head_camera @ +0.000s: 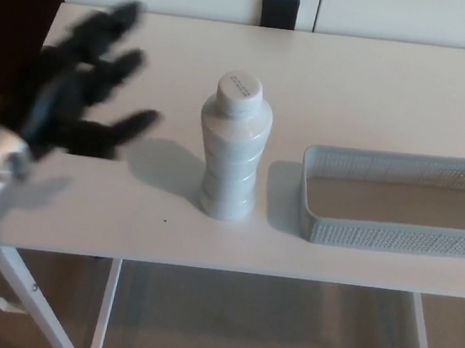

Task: The robot walk up to a desk on which a bottle is kept on the left hand side and a container is kept on the right hand side. The robot uses its left hand to pick up the bottle and places it in the container.

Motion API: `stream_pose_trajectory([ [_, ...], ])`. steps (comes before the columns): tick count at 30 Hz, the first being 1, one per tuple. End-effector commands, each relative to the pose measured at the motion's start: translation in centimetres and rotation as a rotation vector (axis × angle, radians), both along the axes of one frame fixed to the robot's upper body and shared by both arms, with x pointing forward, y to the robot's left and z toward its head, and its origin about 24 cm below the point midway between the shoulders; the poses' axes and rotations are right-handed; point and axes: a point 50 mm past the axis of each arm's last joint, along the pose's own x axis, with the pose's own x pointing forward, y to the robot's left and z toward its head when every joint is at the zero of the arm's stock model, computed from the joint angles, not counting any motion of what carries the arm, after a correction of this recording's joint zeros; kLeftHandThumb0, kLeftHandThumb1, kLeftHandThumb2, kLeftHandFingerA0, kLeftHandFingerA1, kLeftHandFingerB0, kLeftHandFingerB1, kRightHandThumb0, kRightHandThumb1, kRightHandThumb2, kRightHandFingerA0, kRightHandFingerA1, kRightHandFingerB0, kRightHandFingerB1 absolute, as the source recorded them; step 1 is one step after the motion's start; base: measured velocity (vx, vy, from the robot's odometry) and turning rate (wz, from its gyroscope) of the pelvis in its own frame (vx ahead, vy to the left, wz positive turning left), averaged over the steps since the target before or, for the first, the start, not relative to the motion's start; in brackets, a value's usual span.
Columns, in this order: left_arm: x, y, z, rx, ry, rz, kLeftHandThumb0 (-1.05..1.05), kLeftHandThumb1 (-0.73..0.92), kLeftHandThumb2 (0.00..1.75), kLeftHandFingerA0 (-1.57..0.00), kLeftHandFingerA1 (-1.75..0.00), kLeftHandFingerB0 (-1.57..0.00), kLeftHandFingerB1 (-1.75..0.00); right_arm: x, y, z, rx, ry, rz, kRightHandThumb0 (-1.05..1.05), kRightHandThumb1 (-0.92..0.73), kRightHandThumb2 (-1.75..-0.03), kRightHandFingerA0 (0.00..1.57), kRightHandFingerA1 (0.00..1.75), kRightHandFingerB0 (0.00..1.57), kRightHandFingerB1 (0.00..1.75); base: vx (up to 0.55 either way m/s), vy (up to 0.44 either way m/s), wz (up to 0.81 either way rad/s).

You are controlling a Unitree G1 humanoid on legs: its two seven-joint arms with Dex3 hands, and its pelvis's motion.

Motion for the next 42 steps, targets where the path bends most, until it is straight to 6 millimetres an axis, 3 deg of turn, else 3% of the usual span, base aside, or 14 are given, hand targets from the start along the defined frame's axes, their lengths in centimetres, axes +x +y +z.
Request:
stream_pose_trajectory([
  [1,1.6,-4.5,-2.2,0.313,0.057,0.013,-0.61,0.43,0.68,0.00,-0.14,0.00,-0.03,-0.4,-0.7,0.1,-0.014,-0.007,-0.036,0.24,-0.45,-1.73,0.43,0.98,0.06,0.71,0.00,0.000,0.00],
  [5,1.7,-4.1,-2.9,0.283,0.094,0.030,-0.62,0.39,0.70,0.00,-0.03,0.00,0.00,-0.3,-0.4,0.5,-0.011,-0.015,-0.019,0.15,-0.81,-1.54,0.48,0.89,0.19,0.73,0.00,0.000,0.00],
  [6,1.7,-3.9,-3.2,0.277,0.106,0.036,-0.64,0.40,0.71,0.00,-0.04,0.00,0.00,-0.4,-0.3,0.7,-0.007,-0.021,-0.008,0.29,-0.42,-1.75,0.43,0.98,0.05,0.72,0.00,0.000,0.00],
  [12,1.9,-3.3,-4.0,0.294,0.148,0.065,-0.60,0.39,0.73,0.00,-0.11,0.00,-0.05,-0.1,-0.2,0.8,-0.016,-0.016,-0.014,0.14,-0.79,-1.50,0.51,0.89,0.21,0.72,0.00,0.000,0.00],
  [15,1.7,-3.8,-4.4,0.260,0.164,0.043,-0.54,0.50,0.57,0.00,-0.17,0.00,-0.08,-0.1,-0.3,0.7,-0.012,-0.026,-0.015,0.26,-0.43,-1.75,0.43,0.99,0.04,0.70,0.00,0.000,0.00],
  [20,1.7,-4.8,-4.6,0.326,0.128,0.036,-0.61,0.39,0.76,0.00,-0.21,0.00,-0.10,0.3,-0.1,0.8,0.003,-0.041,-0.024,0.14,-0.84,-1.55,0.49,0.90,0.17,0.72,0.00,0.000,0.00],
  [24,1.9,-5.6,-5.2,0.384,0.154,0.056,-0.63,0.40,0.76,-0.01,-0.22,0.00,-0.07,0.4,-0.1,0.8,0.009,-0.048,-0.031,0.25,-0.43,-1.74,0.39,0.97,0.01,0.69,0.00,0.000,0.00],
  [30,2.3,-7.4,-5.8,0.333,0.235,0.026,-0.56,0.49,0.55,-0.19,-0.35,0.00,0.00,0.7,0.0,1.0,0.017,-0.056,-0.023,0.10,-0.81,-1.54,0.45,0.88,0.16,0.72,0.00,0.000,0.00],
  [31,2.4,-7.6,-5.7,0.339,0.230,0.022,-0.63,0.41,0.72,-0.13,-0.43,0.00,0.00,0.8,0.0,1.1,0.015,-0.060,-0.022,0.23,-0.42,-1.75,0.41,0.99,0.05,0.72,0.00,0.000,0.00],
  [34,2.6,-9.1,-5.3,0.354,0.209,0.014,-0.60,0.44,0.75,-0.30,-0.49,0.00,-0.10,1.3,0.1,1.1,0.010,-0.069,-0.021,0.09,-0.81,-1.54,0.43,0.86,0.16,0.71,0.00,0.000,0.00],
  [37,2.5,-10.1,-5.2,0.346,0.181,0.057,-0.24,0.80,0.64,-1.01,-0.59,-0.23,-0.30,1.2,0.0,0.8,0.028,-0.073,-0.019,0.14,-0.39,-1.75,0.37,0.95,0.01,0.70,0.00,0.000,0.00],
  [38,2.4,-10.3,-5.2,0.330,0.152,0.088,-0.06,0.85,0.65,-1.05,-1.06,-0.65,-0.45,1.2,0.1,0.8,0.030,-0.075,-0.018,0.11,-0.86,-1.59,0.40,0.87,0.14,0.72,0.00,0.000,0.00],
  [40,2.2,-10.6,-5.1,0.299,0.109,0.144,0.02,0.91,0.67,-0.95,-1.07,-0.78,-0.75,1.3,0.2,1.0,0.033,-0.076,-0.020,0.15,-0.42,-1.75,0.37,0.96,0.00,0.70,0.00,0.000,0.00],
  [42,2.2,-10.4,-5.1,0.295,0.089,0.183,-0.06,0.90,0.66,-0.90,-1.19,-0.70,-0.86,1.2,0.2,1.0,0.027,-0.071,-0.026,0.08,-0.83,-1.57,0.43,0.88,0.14,0.72,0.00,0.000,0.00],
])
